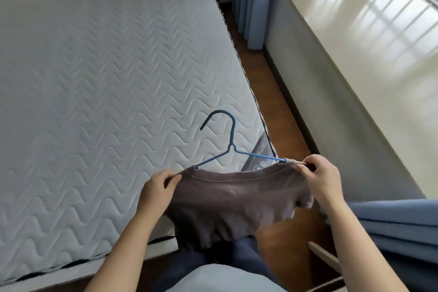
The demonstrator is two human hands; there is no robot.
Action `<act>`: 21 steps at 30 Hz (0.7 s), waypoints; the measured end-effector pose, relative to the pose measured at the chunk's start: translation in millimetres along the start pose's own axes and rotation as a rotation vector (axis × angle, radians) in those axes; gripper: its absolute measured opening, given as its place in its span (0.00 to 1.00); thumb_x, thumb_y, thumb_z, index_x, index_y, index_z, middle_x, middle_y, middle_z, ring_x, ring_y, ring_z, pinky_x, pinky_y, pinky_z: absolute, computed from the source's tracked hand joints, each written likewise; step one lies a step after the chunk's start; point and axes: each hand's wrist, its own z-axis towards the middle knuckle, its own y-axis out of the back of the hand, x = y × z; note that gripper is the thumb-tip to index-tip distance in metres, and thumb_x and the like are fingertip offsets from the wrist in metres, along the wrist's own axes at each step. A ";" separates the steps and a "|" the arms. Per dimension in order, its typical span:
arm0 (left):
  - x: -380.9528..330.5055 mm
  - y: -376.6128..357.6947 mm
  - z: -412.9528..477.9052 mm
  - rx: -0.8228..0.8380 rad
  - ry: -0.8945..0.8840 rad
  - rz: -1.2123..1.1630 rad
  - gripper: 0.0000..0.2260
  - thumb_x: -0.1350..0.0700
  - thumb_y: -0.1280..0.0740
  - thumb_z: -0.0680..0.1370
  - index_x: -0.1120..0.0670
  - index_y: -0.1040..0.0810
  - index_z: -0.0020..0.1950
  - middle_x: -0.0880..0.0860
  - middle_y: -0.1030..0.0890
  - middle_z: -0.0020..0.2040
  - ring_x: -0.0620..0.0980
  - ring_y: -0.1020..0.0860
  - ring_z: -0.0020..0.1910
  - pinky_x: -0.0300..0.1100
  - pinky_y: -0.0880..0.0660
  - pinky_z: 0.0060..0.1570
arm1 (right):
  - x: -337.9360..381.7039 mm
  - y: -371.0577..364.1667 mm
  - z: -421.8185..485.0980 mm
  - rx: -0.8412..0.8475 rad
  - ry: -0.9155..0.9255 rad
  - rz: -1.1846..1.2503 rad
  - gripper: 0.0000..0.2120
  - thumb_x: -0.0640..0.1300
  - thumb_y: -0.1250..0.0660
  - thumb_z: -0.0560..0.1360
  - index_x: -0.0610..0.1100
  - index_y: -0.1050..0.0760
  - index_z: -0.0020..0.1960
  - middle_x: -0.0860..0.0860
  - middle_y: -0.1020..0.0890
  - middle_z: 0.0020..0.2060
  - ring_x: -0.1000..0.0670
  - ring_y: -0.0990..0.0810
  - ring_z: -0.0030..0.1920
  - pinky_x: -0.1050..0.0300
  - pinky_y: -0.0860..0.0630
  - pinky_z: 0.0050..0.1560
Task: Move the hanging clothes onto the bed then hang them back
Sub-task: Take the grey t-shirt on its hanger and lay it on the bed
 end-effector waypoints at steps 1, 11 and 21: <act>3.7 -1.3 3.0 -0.017 0.033 0.023 0.09 0.53 0.36 0.76 0.58 0.22 0.43 0.51 0.24 0.41 0.54 0.25 0.44 0.41 0.33 0.43 | 1.0 -5.9 7.0 0.012 0.016 0.001 0.07 0.42 0.27 0.69 0.39 0.23 0.37 0.49 0.24 0.33 0.48 0.27 0.37 0.60 0.37 0.39; 38.7 6.2 27.3 -0.197 0.114 0.172 0.12 0.52 0.37 0.77 0.58 0.26 0.37 0.54 0.22 0.37 0.56 0.26 0.36 0.44 0.32 0.35 | 7.7 -50.5 49.9 0.319 0.068 -0.087 0.11 0.47 0.28 0.69 0.42 0.25 0.36 0.48 0.22 0.33 0.45 0.25 0.36 0.50 0.28 0.39; 45.3 29.5 133.8 -0.123 0.109 0.140 0.15 0.48 0.34 0.75 0.60 0.22 0.40 0.59 0.18 0.40 0.59 0.23 0.41 0.44 0.31 0.38 | 34.3 -111.2 130.0 0.403 0.053 -0.170 0.10 0.43 0.32 0.73 0.42 0.29 0.36 0.45 0.24 0.34 0.44 0.27 0.37 0.51 0.32 0.39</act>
